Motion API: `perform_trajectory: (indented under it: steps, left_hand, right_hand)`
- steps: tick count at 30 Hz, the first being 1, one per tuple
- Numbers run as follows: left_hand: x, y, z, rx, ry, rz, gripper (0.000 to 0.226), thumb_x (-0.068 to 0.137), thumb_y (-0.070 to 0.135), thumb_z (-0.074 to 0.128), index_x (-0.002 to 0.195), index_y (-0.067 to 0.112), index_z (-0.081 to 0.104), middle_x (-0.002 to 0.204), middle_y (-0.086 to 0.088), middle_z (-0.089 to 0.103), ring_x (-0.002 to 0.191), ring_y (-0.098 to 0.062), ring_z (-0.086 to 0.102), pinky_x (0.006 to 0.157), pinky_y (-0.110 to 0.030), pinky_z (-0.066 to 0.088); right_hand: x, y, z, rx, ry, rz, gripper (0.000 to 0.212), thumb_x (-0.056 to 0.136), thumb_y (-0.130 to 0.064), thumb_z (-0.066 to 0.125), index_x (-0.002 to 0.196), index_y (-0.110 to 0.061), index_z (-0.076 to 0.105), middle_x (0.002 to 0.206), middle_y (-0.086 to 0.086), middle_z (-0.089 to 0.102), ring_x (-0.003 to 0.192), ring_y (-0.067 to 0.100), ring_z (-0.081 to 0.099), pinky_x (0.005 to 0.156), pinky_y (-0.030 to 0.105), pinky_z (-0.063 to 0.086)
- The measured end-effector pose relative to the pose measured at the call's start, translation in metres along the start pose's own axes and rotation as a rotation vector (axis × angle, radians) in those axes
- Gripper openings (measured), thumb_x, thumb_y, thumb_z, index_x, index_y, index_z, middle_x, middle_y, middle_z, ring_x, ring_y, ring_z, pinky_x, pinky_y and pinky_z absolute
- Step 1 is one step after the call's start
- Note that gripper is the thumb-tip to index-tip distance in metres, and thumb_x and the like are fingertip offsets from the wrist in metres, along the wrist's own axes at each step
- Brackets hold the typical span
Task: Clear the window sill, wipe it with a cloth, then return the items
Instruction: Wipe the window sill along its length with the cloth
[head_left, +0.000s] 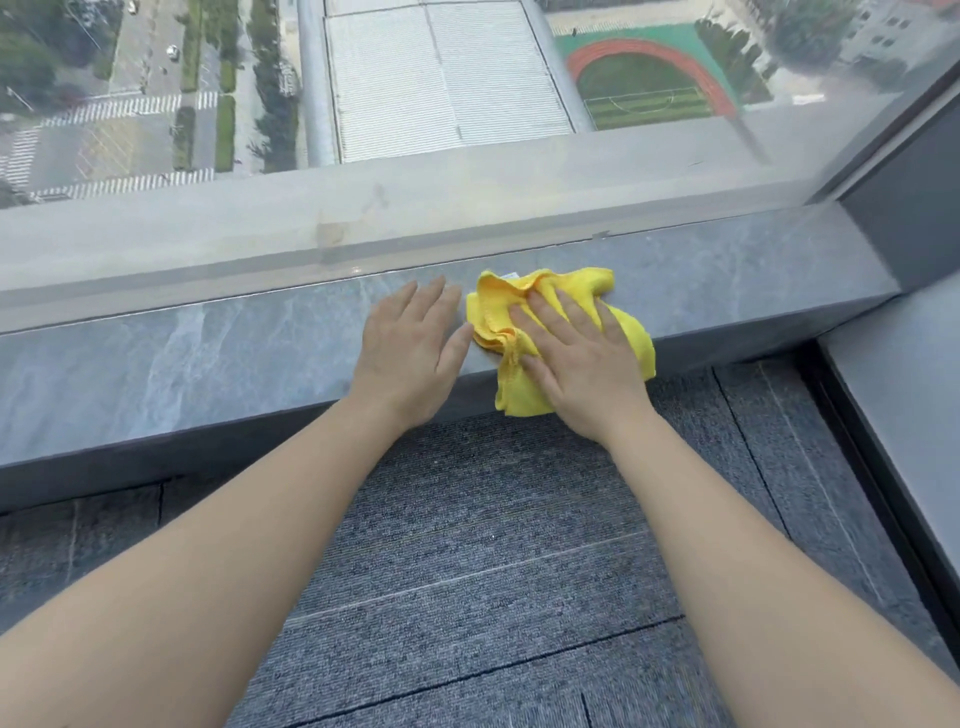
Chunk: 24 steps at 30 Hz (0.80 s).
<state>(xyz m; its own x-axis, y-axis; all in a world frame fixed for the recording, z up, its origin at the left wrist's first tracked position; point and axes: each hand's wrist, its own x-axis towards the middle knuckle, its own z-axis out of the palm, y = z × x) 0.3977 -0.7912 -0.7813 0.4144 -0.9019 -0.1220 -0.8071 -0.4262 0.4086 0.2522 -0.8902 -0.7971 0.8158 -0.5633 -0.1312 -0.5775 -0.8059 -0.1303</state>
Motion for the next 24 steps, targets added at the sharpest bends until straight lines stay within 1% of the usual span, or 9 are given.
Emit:
perform_trajectory:
  steps: [1,3,5,8,12,15,18,21,24]
  left_hand:
    - [0.003,0.007,0.003,0.015,-0.011,0.016,0.076,0.077,0.053,0.008,0.140,0.015,0.025,0.154,-0.008,0.022,0.143,-0.026,0.014,0.116,-0.037,0.006]
    - [0.009,0.020,0.011,0.023,-0.035,0.012,0.070,0.079,0.047,0.012,0.141,0.017,0.024,0.155,-0.007,0.020,0.144,-0.026,0.011,0.117,-0.039,0.005]
    - [0.015,0.029,0.016,0.051,-0.048,0.015,0.064,0.083,0.044,0.015,0.142,0.018,0.022,0.156,-0.006,0.017,0.144,-0.027,0.010,0.118,-0.041,0.005]
    - [0.024,0.030,0.019,0.064,-0.075,0.019,0.057,0.090,0.042,0.018,0.142,0.018,0.019,0.156,-0.004,0.015,0.144,-0.026,0.008,0.118,-0.039,0.006]
    - [0.031,0.025,0.019,0.055,-0.064,0.002,0.069,0.079,0.045,0.012,0.141,0.018,0.022,0.155,-0.004,0.019,0.144,-0.025,0.013,0.117,-0.036,0.010]
    - [0.030,0.023,0.021,0.057,-0.051,0.001,0.072,0.079,0.048,0.009,0.141,0.016,0.024,0.155,-0.006,0.020,0.143,-0.024,0.015,0.116,-0.036,0.011]
    - [0.029,0.023,0.019,0.018,-0.041,-0.006,0.077,0.077,0.052,0.008,0.141,0.013,0.024,0.154,-0.009,0.020,0.143,-0.025,0.017,0.116,-0.036,0.011]
    - [0.030,0.023,0.015,-0.011,-0.026,0.004,0.084,0.072,0.056,0.005,0.140,0.011,0.025,0.154,-0.010,0.021,0.142,-0.025,0.020,0.115,-0.036,0.014]
    - [0.033,0.030,0.013,-0.021,-0.035,-0.012,0.081,0.074,0.056,0.009,0.140,0.011,0.025,0.154,-0.011,0.020,0.142,-0.025,0.020,0.115,-0.036,0.013]
  right_hand:
    - [-0.004,0.008,0.001,-0.045,0.001,0.065,0.073,0.082,-0.053,-0.003,0.148,-0.028,0.012,0.160,-0.004,0.010,0.148,0.018,0.003,0.112,0.035,-0.015]
    - [-0.007,0.022,0.003,-0.077,-0.029,0.249,0.067,0.091,-0.054,0.006,0.149,-0.022,0.001,0.161,-0.001,0.000,0.148,0.020,-0.007,0.113,0.040,-0.018]
    - [-0.002,0.026,0.000,-0.029,-0.029,0.449,0.068,0.095,-0.052,0.017,0.149,-0.016,-0.003,0.160,0.003,-0.005,0.147,0.027,-0.011,0.115,0.049,-0.014]
    - [0.015,0.030,-0.005,0.105,-0.018,0.705,0.076,0.092,-0.055,0.023,0.149,-0.012,-0.004,0.160,0.007,-0.008,0.145,0.037,-0.012,0.112,0.061,-0.009]
    - [0.039,0.036,-0.012,0.177,-0.032,0.840,0.079,0.091,-0.056,0.025,0.148,-0.010,-0.005,0.159,0.012,-0.009,0.144,0.041,-0.012,0.110,0.066,-0.005]
    - [0.052,0.036,-0.014,0.165,-0.039,0.826,0.077,0.093,-0.053,0.023,0.148,-0.008,-0.004,0.159,0.015,-0.007,0.144,0.041,-0.011,0.112,0.063,-0.003]
    - [0.059,0.027,-0.014,0.138,-0.032,0.711,0.074,0.094,-0.050,0.024,0.148,-0.006,0.000,0.159,0.015,-0.003,0.145,0.038,-0.009,0.114,0.060,-0.002]
    - [0.056,0.015,-0.011,0.119,-0.010,0.509,0.068,0.095,-0.047,0.024,0.149,-0.009,0.005,0.160,0.011,0.002,0.146,0.034,-0.008,0.115,0.055,-0.002]
    - [0.037,0.017,-0.008,0.076,-0.007,0.243,0.058,0.097,-0.042,0.023,0.149,-0.021,0.010,0.160,0.002,0.005,0.148,0.024,-0.003,0.117,0.049,0.002]
